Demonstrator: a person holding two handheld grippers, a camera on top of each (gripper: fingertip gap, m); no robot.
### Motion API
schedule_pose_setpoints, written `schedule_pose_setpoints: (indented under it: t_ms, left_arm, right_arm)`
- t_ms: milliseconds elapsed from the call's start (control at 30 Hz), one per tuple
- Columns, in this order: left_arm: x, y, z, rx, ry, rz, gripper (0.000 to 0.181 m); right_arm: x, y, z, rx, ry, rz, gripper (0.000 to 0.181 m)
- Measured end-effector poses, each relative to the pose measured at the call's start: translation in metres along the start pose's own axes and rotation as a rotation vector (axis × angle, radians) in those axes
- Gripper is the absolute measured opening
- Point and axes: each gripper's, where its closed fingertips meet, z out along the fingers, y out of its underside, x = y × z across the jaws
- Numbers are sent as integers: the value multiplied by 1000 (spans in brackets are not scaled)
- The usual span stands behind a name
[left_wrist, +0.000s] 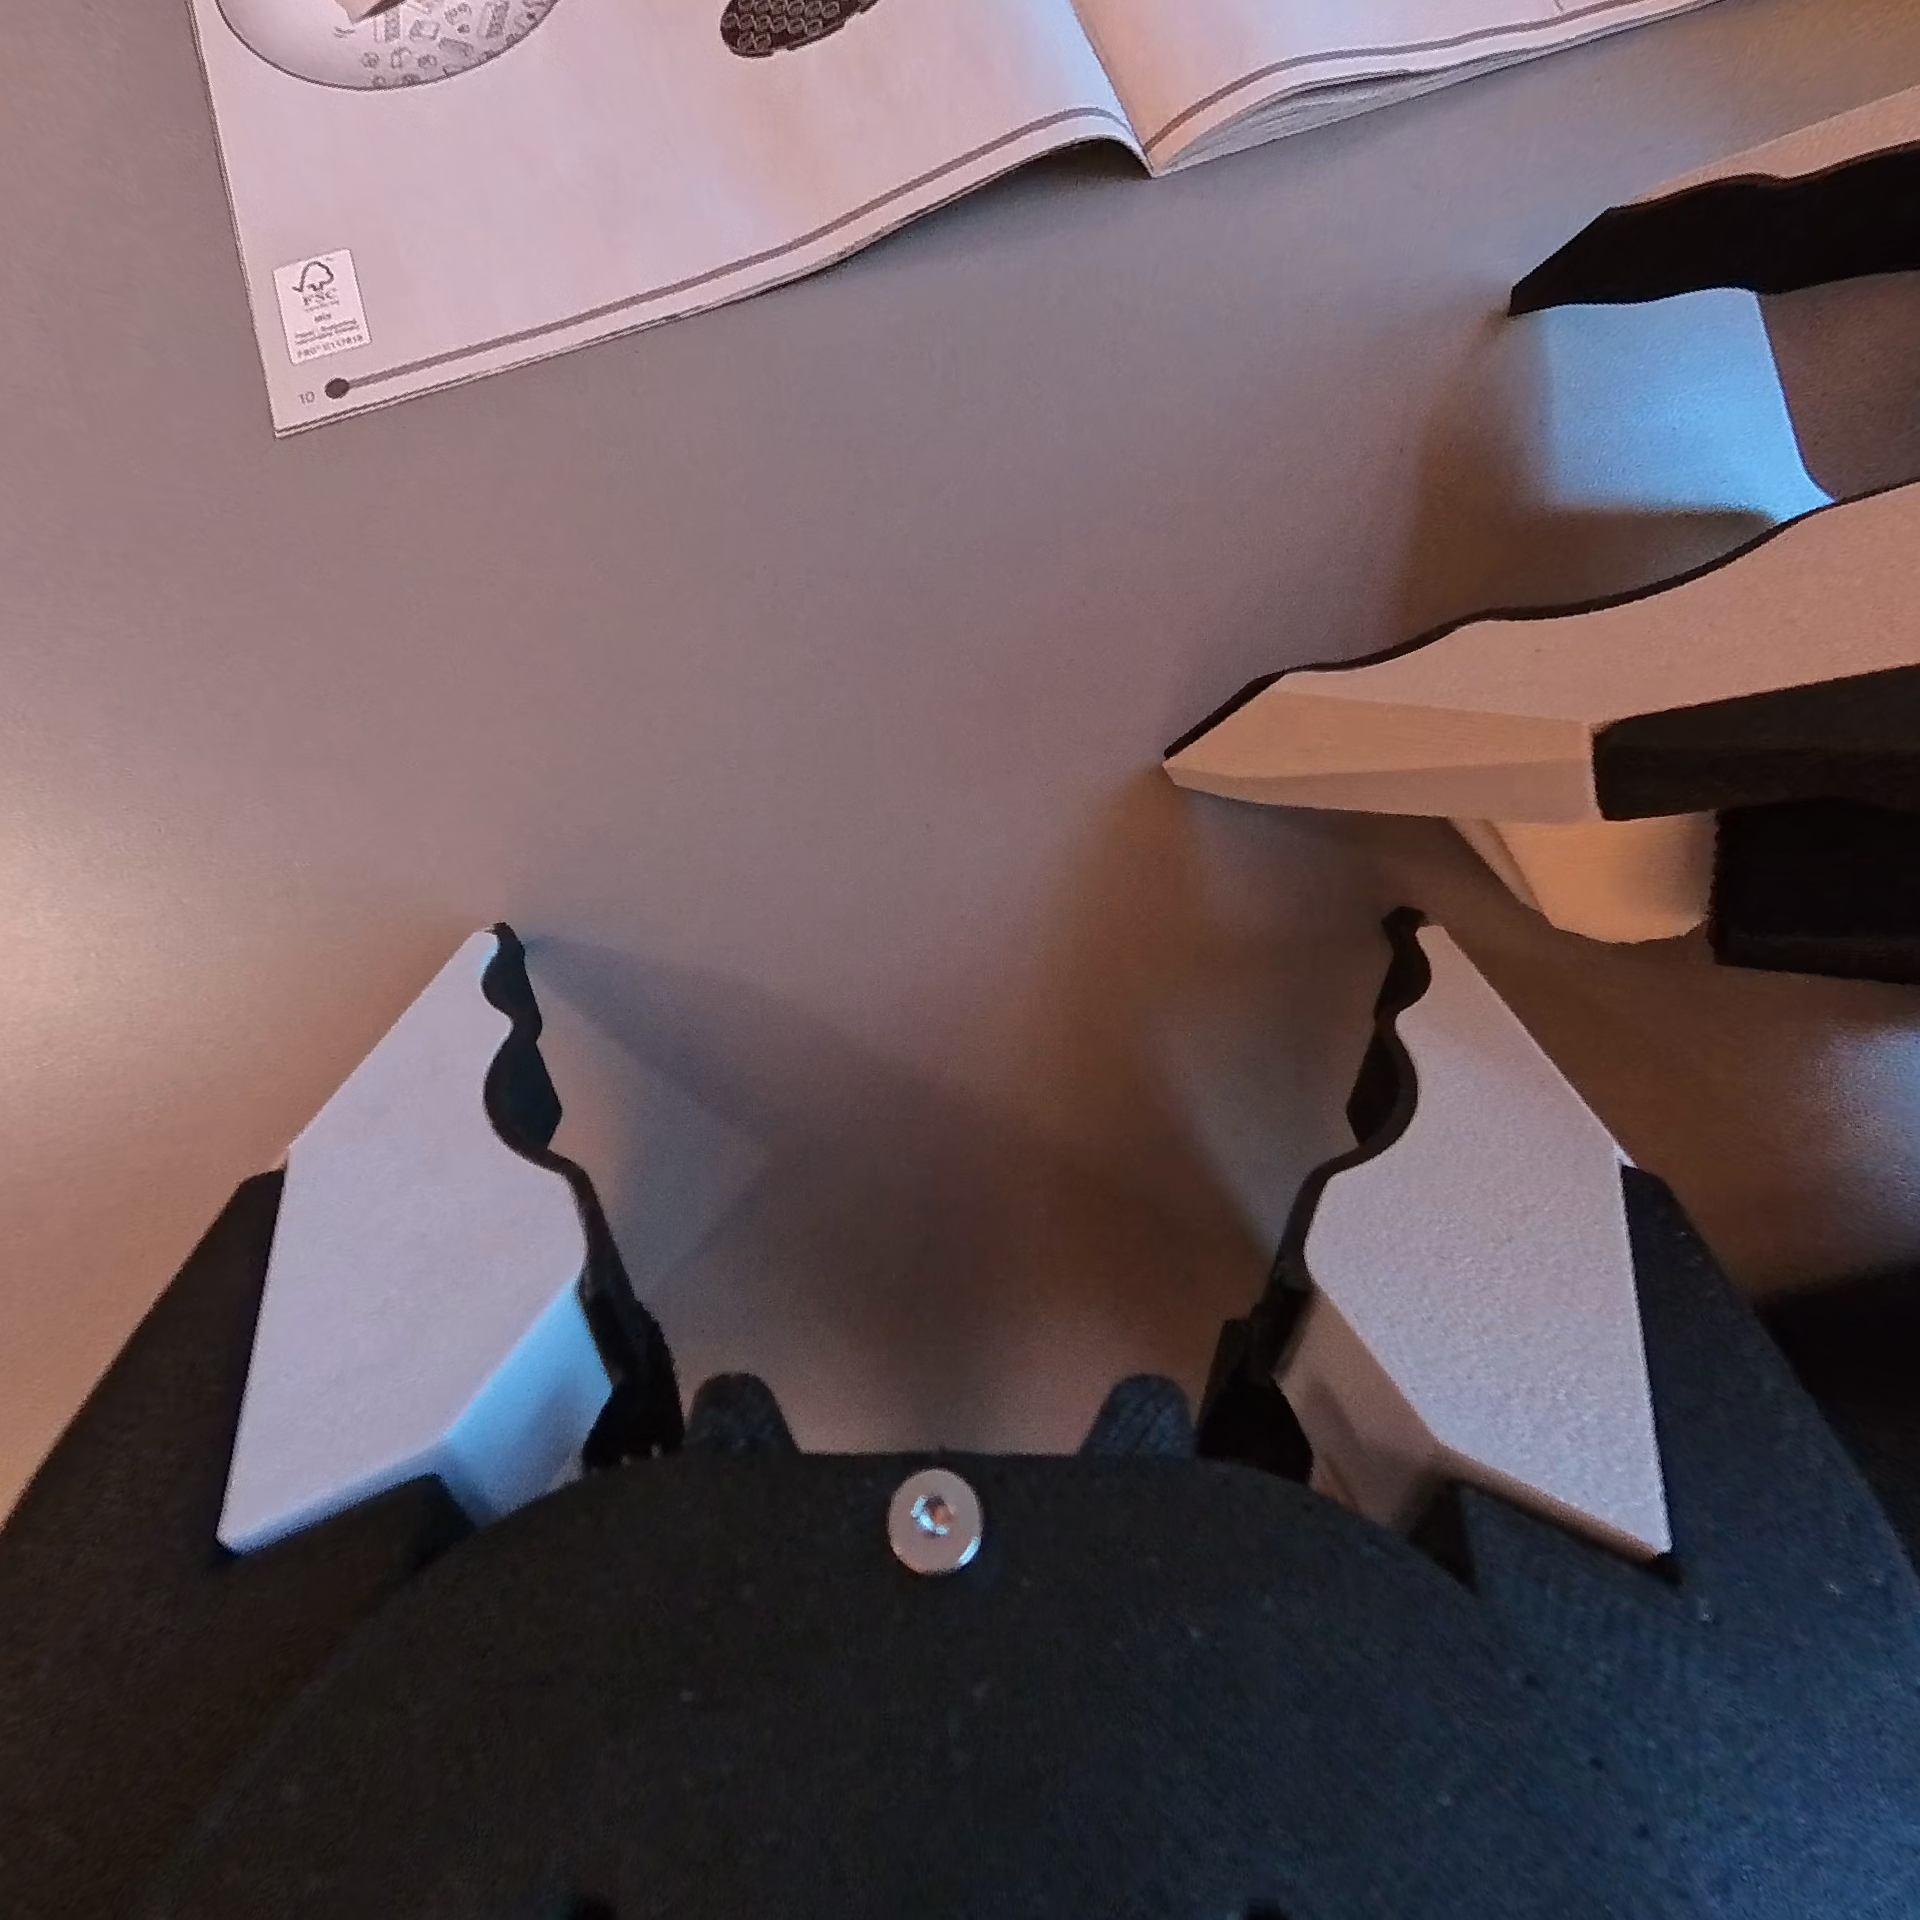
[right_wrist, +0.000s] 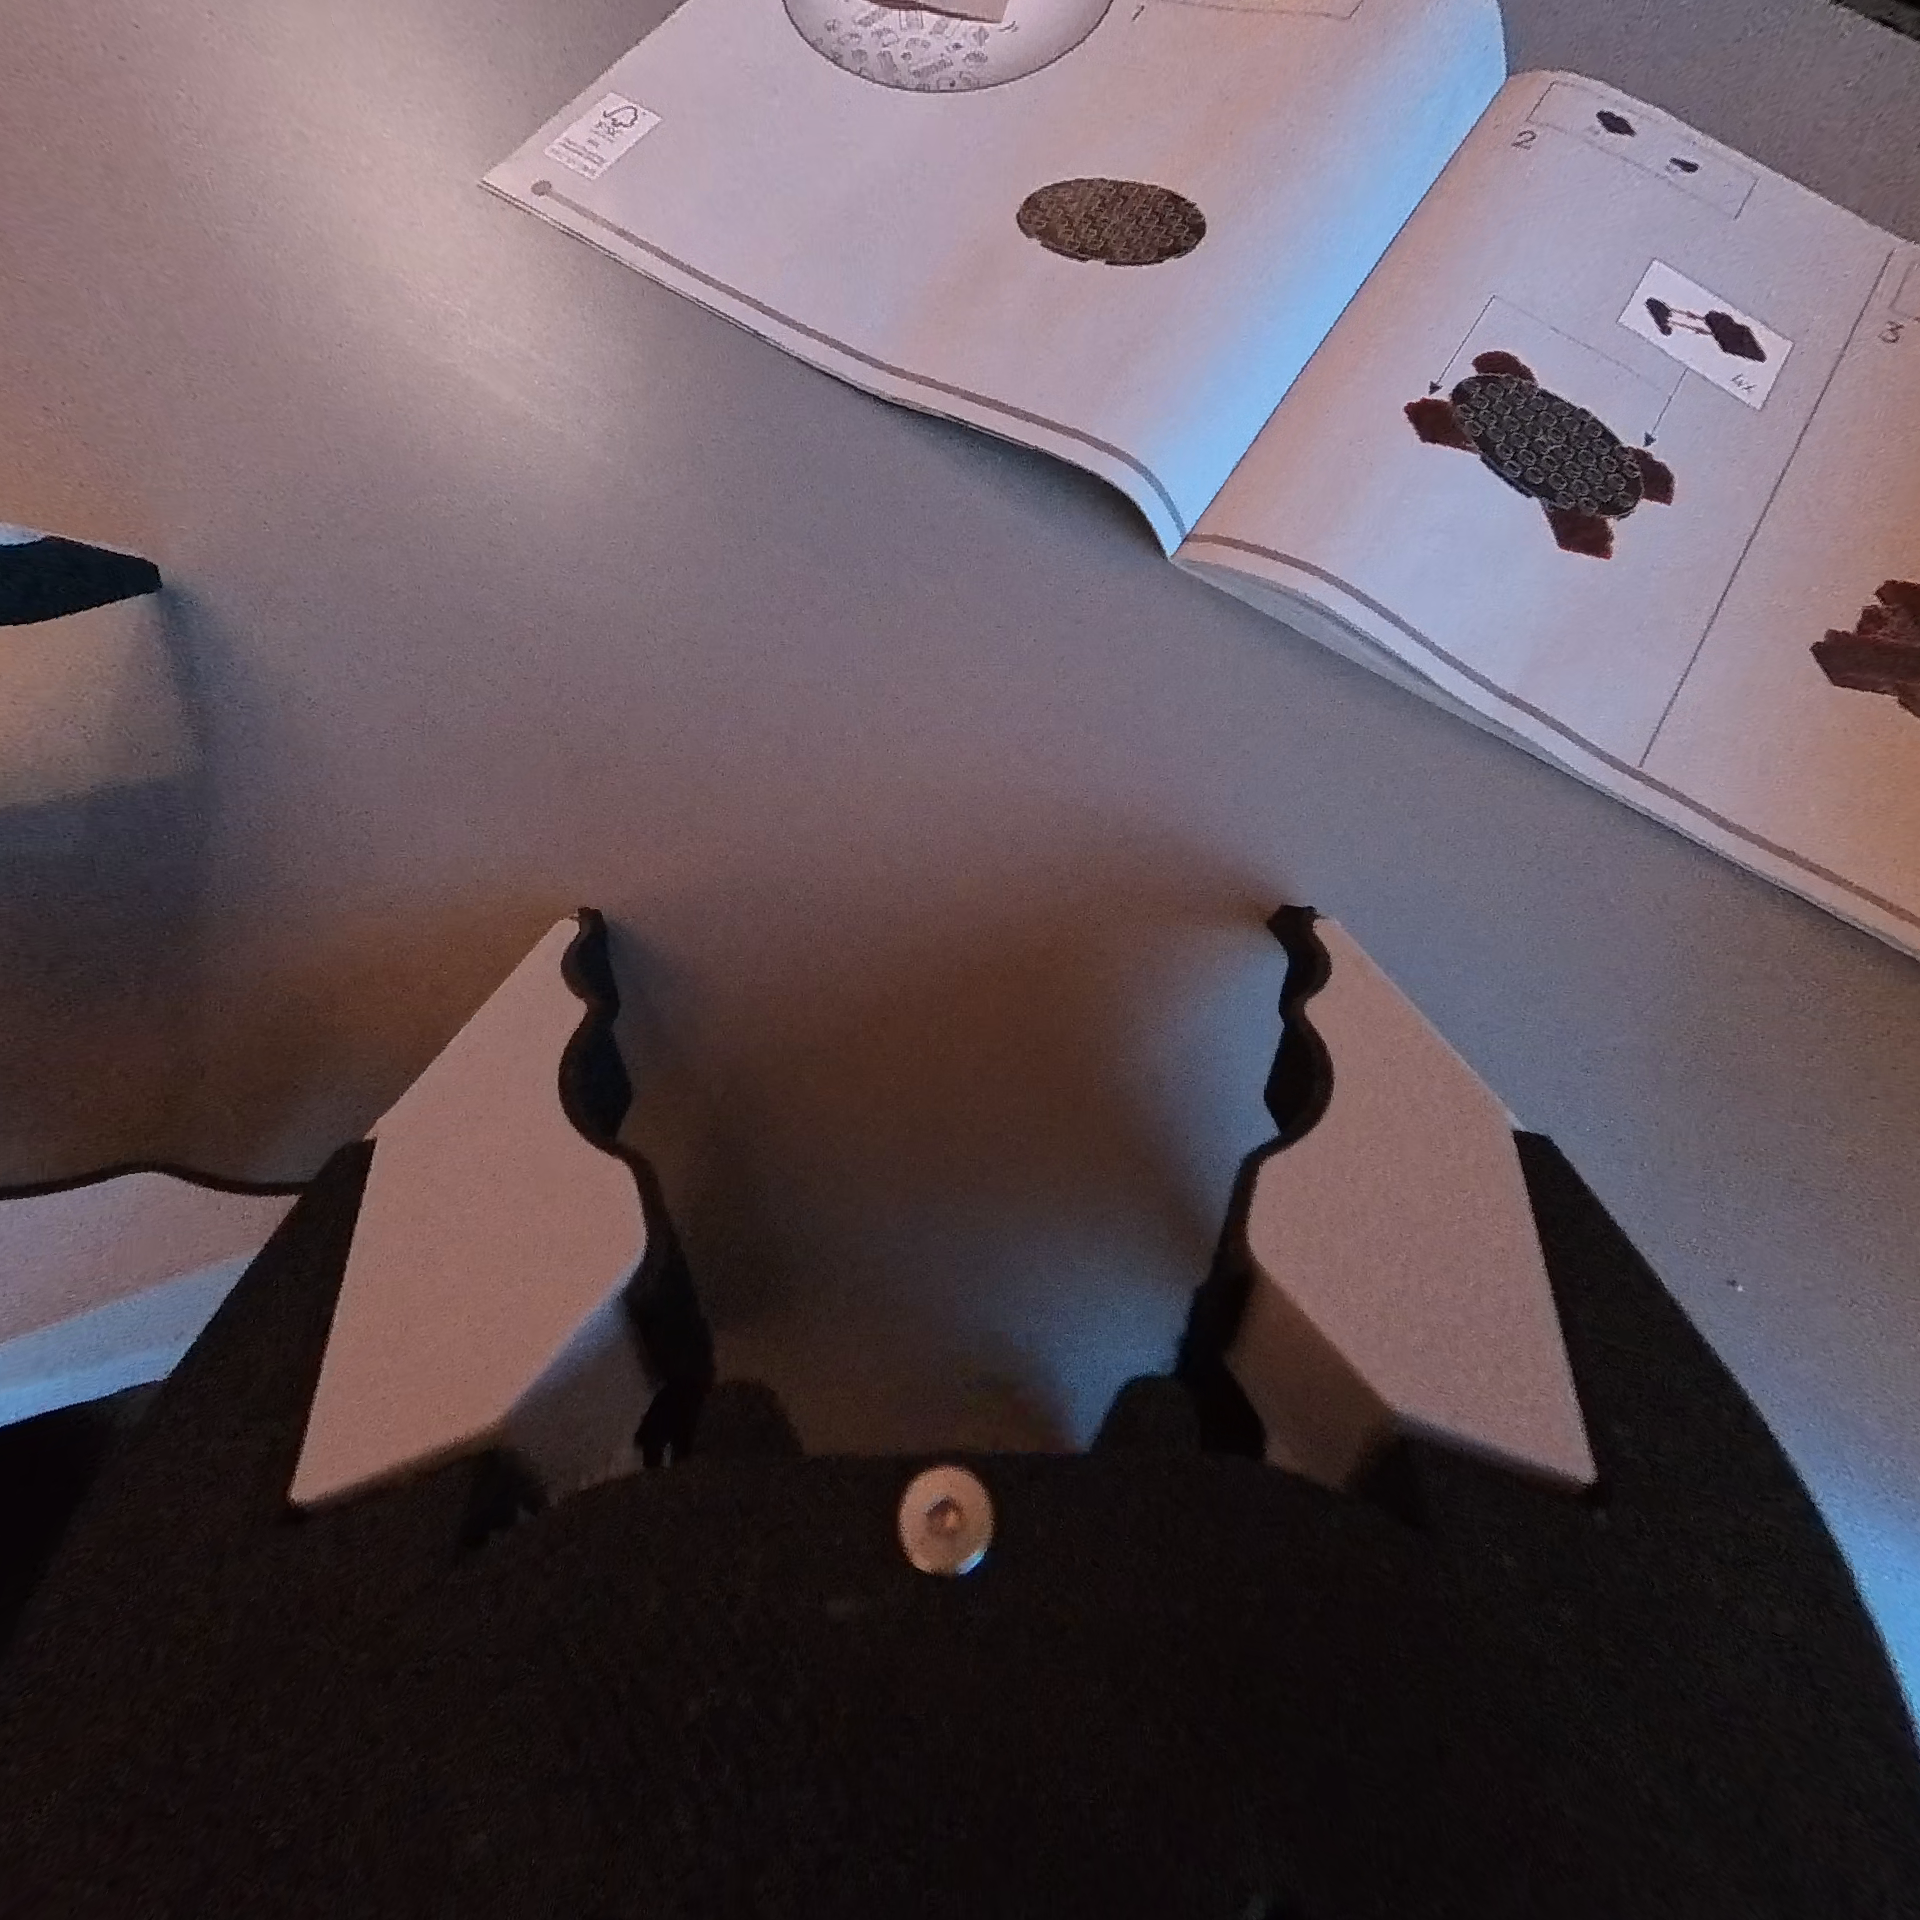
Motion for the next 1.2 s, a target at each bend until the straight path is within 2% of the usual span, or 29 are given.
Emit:
schedule_pose_setpoints:
  t_ms: [1200]
  left_arm:
    - [0,0,0,0,0,0,155]
  right_arm:
    - [-1,0,0,-4,-7,-3,129]
